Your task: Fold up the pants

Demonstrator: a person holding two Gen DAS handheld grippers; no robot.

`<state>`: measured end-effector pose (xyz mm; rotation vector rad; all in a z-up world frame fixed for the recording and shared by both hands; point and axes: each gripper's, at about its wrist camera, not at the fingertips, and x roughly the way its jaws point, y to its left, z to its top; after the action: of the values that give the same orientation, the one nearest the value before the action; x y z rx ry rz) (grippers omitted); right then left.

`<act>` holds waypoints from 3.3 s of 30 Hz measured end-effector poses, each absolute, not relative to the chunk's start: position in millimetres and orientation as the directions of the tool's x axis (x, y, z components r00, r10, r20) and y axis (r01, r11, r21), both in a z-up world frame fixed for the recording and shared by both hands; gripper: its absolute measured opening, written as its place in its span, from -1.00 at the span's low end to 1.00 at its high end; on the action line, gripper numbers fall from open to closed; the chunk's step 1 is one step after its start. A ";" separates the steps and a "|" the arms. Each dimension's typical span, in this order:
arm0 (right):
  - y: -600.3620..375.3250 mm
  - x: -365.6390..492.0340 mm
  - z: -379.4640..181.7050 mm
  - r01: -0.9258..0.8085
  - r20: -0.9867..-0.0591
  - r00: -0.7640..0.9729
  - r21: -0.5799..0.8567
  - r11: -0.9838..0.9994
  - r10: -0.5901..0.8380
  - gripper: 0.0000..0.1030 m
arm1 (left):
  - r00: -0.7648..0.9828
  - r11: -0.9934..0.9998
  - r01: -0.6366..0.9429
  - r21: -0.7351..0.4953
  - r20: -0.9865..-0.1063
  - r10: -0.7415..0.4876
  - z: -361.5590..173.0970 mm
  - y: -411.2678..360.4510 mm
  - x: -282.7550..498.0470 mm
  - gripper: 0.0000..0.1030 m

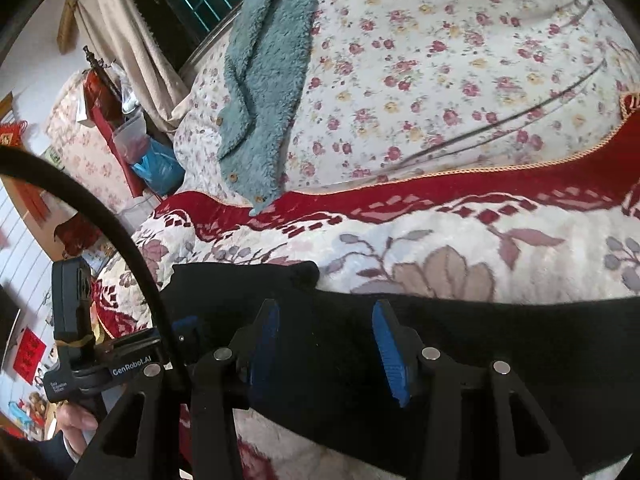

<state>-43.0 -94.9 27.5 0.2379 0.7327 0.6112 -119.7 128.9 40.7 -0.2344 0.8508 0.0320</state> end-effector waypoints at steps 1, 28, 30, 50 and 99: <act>-96.8 -45.3 27.8 -0.436 -0.553 0.584 0.404 0.804 0.594 -0.05 | 0.661 0.974 -0.120 -0.191 -0.748 -0.065 41.0 127.0 -119.8 -0.35; -274.6 -107.4 5.3 0.020 -0.646 0.660 0.525 0.851 0.383 0.14 | 0.505 0.940 0.154 -0.305 -0.793 -0.340 37.5 12.4 -71.5 -0.35; -289.9 -115.3 2.2 0.066 -0.649 0.658 0.554 0.830 0.382 0.15 | 0.490 0.931 0.185 -0.315 -0.792 -0.365 39.0 -2.4 -64.4 -0.35; -347.8 -93.6 -32.9 0.175 -0.563 0.714 0.719 0.673 0.416 0.29 | 0.230 0.749 0.579 -0.324 -0.816 -0.531 33.3 -154.3 31.3 -0.35; -257.8 -92.0 69.4 -0.273 -0.268 0.753 0.704 0.656 0.601 -0.77 | 0.256 0.590 0.743 -0.316 -0.680 -0.687 117.2 -108.9 10.3 -0.80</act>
<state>-92.0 -257.8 69.4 0.6914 0.5166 0.5209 10.3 -108.9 117.2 0.0730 0.8818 -0.9714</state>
